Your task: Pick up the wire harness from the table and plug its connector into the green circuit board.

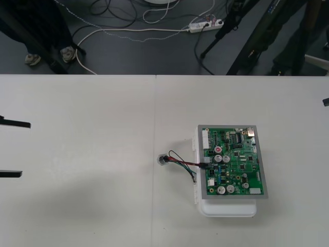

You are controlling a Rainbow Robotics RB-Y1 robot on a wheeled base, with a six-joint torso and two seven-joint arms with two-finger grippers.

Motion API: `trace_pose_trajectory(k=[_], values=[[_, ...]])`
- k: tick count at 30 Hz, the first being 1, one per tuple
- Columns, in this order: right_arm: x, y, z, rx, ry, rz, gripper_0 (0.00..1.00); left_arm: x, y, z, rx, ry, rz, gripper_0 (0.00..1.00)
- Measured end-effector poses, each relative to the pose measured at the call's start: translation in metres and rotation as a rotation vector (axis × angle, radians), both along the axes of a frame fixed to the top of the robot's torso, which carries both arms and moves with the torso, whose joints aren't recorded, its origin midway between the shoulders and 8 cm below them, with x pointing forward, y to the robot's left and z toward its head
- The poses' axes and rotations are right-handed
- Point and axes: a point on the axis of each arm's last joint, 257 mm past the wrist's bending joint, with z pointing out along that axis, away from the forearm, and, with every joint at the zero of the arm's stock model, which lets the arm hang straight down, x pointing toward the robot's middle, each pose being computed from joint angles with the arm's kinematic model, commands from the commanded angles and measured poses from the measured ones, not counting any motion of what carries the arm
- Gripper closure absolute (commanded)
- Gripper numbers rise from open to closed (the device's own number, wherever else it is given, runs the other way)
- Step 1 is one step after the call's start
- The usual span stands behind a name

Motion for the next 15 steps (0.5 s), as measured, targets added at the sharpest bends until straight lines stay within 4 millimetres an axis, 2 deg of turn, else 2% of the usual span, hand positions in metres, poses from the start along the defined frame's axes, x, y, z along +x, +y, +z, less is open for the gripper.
trace_pose_trajectory(k=[8,15], values=[[0.009,-0.013,0.013,-0.028,-0.051,-0.033,0.00,-0.003,0.003,0.022,-0.001,-0.003,-0.014,0.00],[0.007,-0.016,0.008,-0.031,-0.040,-0.040,0.00,-0.004,0.007,0.040,0.004,-0.010,-0.024,0.00]])
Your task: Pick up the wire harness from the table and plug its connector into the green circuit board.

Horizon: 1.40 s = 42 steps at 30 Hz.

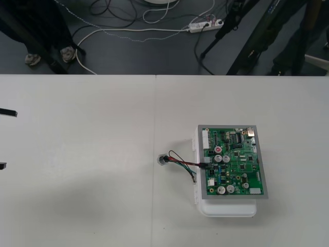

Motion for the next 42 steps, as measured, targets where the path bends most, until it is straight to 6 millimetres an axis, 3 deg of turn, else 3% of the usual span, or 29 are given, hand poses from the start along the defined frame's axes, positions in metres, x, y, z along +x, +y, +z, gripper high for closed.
trace_pose_trajectory(k=[7,15,42], values=[[-0.005,-0.010,-0.003,0.003,0.007,-0.027,0.00,0.003,0.005,0.012,0.006,-0.014,0.012,0.00],[-0.004,-0.023,-0.004,-0.025,-0.003,-0.058,0.00,0.003,0.005,0.011,0.001,0.038,0.040,0.00],[-0.011,-0.017,-0.005,0.015,0.016,-0.050,0.00,0.003,0.006,0.009,0.010,0.042,0.042,0.00]])
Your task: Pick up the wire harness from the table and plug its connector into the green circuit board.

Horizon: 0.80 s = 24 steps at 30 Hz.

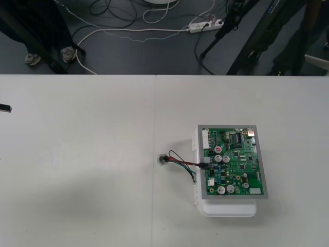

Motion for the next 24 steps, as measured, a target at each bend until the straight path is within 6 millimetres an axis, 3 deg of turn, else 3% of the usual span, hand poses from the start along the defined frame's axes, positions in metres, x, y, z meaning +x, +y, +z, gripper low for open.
trace_pose_trajectory(k=[24], values=[[-0.0004,0.0010,0.0007,0.005,0.000,0.002,0.00,0.0000,0.0007,-0.0016,0.007,0.001,0.000,0.00]])
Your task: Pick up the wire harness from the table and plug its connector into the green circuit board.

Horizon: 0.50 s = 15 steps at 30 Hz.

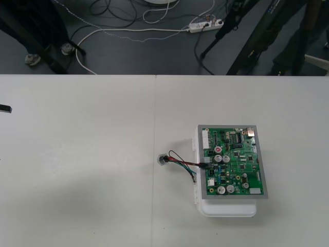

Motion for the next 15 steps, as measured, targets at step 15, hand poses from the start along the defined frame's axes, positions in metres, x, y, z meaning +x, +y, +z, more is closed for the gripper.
trace_pose_trajectory(k=[15], values=[[0.0000,-0.0001,-0.0002,-0.001,0.000,0.000,0.00,-0.0001,0.0000,0.0000,0.000,0.000,0.000,0.00]])
